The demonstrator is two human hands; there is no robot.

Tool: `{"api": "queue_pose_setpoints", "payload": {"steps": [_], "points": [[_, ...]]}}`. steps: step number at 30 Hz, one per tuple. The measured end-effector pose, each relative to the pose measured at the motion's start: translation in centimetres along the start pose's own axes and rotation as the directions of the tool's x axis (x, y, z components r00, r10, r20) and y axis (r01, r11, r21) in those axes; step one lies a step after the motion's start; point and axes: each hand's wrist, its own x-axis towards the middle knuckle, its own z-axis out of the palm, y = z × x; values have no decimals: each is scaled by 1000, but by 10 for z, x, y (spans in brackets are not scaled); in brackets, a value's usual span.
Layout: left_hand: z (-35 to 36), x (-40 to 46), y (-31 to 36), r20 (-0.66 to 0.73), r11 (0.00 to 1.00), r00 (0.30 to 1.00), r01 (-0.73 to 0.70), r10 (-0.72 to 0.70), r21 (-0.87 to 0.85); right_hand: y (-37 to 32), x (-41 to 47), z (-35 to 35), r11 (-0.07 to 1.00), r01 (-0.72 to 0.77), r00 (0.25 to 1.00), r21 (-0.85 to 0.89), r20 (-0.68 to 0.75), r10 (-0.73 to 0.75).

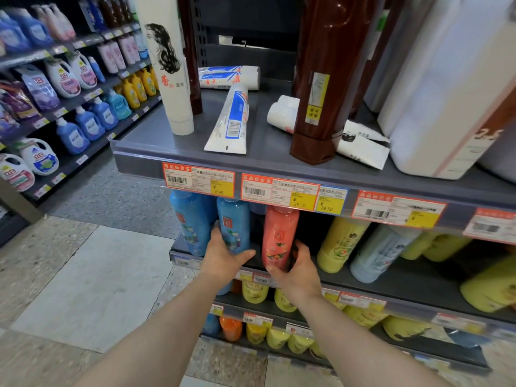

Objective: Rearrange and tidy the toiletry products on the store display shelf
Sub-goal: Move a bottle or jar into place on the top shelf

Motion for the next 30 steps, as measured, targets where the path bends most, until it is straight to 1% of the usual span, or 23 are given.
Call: {"api": "queue_pose_setpoints", "payload": {"steps": [3, 7, 13, 15, 18, 24, 27, 30], "points": [[0, -13, 8, -6, 1000, 1000, 5, -5, 18, -1, -8, -10, 999, 10, 999, 32, 30, -11], [1, -38, 19, -20, 999, 999, 50, -50, -4, -2, -20, -26, 999, 19, 997, 27, 80, -21], [9, -97, 50, 33, 985, 995, 91, -97, 146, -5, -55, -68, 998, 52, 992, 31, 111, -55], [20, -117, 69, 67, 989, 996, 47, -57, 140, -6, -68, -91, 997, 75, 991, 36, 110, -79], [41, -145, 105, 115, 987, 993, -44, 26, 158, -7, -85, -133, 991, 136, 988, -13, 83, -134], [84, -192, 186, 151, 948, 972, -212, 179, 239, -2, -114, -232, 972, 234, 972, -14, 3, -234], [108, -215, 227, 198, 914, 941, -320, 276, 247, 4, -131, -284, 955, 298, 953, 4, -60, -297], [135, -232, 273, 250, 853, 879, -463, 407, 242, 4, -141, -341, 934, 357, 912, -17, -210, -352]]}}
